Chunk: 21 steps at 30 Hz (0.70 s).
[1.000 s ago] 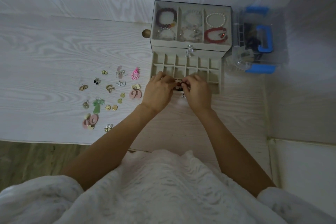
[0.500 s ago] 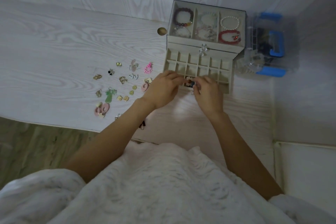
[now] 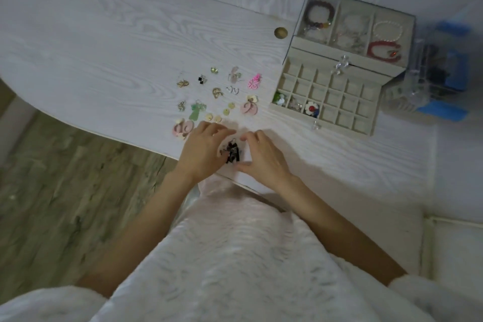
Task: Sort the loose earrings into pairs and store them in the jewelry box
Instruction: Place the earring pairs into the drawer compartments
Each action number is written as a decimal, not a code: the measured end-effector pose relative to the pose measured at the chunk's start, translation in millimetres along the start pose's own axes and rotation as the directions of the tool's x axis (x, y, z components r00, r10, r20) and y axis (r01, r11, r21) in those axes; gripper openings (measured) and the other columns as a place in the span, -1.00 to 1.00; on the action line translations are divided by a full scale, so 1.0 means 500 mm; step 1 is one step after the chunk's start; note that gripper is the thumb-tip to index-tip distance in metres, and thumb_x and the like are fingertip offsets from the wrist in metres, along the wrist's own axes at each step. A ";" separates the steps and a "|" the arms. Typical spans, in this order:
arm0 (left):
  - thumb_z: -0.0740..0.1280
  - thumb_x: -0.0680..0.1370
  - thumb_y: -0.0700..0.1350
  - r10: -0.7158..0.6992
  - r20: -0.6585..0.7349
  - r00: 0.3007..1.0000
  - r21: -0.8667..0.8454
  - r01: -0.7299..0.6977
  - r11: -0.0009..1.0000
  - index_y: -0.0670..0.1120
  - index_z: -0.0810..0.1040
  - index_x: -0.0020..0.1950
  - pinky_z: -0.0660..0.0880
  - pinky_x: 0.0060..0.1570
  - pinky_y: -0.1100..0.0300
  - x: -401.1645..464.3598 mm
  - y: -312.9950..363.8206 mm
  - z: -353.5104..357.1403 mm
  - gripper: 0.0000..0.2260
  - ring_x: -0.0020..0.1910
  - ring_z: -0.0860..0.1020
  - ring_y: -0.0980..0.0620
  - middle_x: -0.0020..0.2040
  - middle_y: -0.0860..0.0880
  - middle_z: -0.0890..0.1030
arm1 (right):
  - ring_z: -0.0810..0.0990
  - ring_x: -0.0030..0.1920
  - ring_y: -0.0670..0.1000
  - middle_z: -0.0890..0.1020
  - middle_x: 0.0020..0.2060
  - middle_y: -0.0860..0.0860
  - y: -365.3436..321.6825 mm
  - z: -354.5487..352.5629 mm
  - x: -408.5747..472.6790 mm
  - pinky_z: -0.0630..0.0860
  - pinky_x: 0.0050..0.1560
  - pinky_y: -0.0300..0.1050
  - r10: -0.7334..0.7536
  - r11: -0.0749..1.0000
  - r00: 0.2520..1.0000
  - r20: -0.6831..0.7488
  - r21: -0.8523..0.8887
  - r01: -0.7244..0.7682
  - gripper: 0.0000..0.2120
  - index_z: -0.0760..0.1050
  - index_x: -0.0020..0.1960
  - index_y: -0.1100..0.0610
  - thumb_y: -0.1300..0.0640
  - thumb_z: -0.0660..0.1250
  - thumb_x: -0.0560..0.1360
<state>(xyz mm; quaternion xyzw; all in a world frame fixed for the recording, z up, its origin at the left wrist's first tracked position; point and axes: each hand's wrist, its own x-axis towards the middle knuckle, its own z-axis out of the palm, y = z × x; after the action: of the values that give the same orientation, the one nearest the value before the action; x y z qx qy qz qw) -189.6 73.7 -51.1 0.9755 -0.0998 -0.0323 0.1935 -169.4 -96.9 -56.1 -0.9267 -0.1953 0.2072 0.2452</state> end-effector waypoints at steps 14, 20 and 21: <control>0.40 0.45 -0.09 -0.122 0.160 0.980 -0.073 0.135 0.988 -0.11 0.51 0.12 0.45 -0.11 0.05 0.049 0.016 0.028 -0.73 0.03 0.46 -0.09 0.02 -0.10 0.51 | 0.50 0.06 0.05 0.48 0.09 0.03 0.066 -0.032 -0.003 0.43 -0.08 -0.11 0.169 0.985 0.971 -0.170 0.045 -0.163 -0.69 0.45 0.15 0.12 0.08 0.39 0.45; 0.39 0.44 -0.22 -0.093 0.158 0.983 -0.152 0.117 0.981 -0.21 0.52 -0.08 0.46 -0.18 0.05 0.056 0.014 0.028 -0.89 -0.12 0.51 -0.16 -0.07 -0.16 0.51 | 0.40 0.17 0.07 0.47 0.16 0.04 0.100 -0.051 -0.019 0.42 0.03 -0.11 0.279 0.960 0.939 -0.203 0.080 -0.268 -0.59 0.45 0.22 0.10 -0.08 0.36 0.46; 0.38 0.45 -0.23 -0.098 0.153 0.983 -0.169 0.124 0.978 -0.21 0.52 -0.07 0.46 -0.18 0.06 0.055 0.014 0.027 -0.89 -0.14 0.53 -0.16 -0.07 -0.16 0.52 | 0.37 0.20 0.06 0.43 0.19 0.05 0.098 -0.051 -0.020 0.39 0.07 -0.13 0.268 0.962 0.947 -0.177 0.108 -0.252 -0.57 0.42 0.27 0.09 -0.06 0.36 0.47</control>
<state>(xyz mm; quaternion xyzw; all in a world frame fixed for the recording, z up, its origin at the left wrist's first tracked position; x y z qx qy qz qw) -165.4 56.5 -61.7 0.9535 -0.0555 -0.1219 0.2700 -152.9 -150.5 -59.2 -0.9486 -0.0383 0.1566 0.2722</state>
